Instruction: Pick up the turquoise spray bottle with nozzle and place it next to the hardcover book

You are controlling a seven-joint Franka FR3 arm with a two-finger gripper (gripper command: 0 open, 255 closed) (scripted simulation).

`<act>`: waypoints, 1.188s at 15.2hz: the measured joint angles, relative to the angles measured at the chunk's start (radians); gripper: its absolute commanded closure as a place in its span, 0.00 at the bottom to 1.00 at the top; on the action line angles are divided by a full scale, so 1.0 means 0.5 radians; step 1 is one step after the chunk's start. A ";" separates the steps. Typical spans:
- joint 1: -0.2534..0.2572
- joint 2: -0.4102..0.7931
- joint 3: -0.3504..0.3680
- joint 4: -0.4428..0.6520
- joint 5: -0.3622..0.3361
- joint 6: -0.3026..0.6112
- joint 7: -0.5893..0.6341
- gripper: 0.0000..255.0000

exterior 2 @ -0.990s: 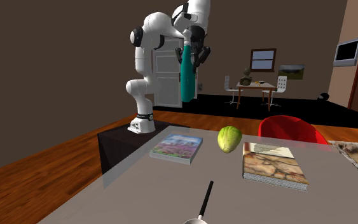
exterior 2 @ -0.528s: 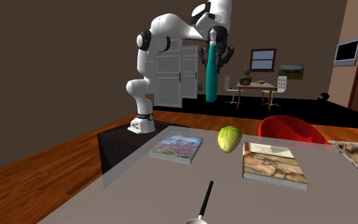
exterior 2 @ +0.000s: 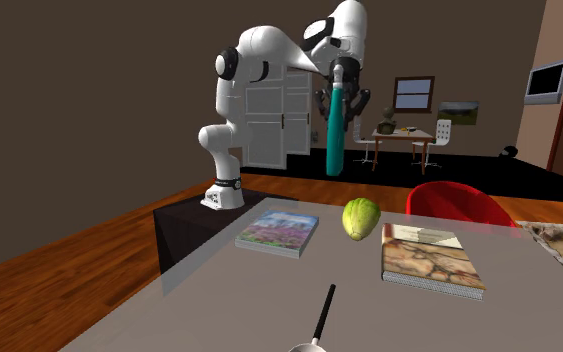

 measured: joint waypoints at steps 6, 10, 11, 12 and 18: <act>-0.009 -0.003 -0.008 -0.156 -0.029 0.142 0.067 1.00; -0.009 0.012 -0.013 -0.240 -0.054 0.230 0.119 1.00; -0.009 0.010 -0.015 -0.268 -0.061 0.252 0.133 1.00; -0.010 0.017 -0.017 -0.282 -0.067 0.272 0.142 1.00; -0.011 0.037 -0.027 -0.405 -0.111 0.398 0.220 1.00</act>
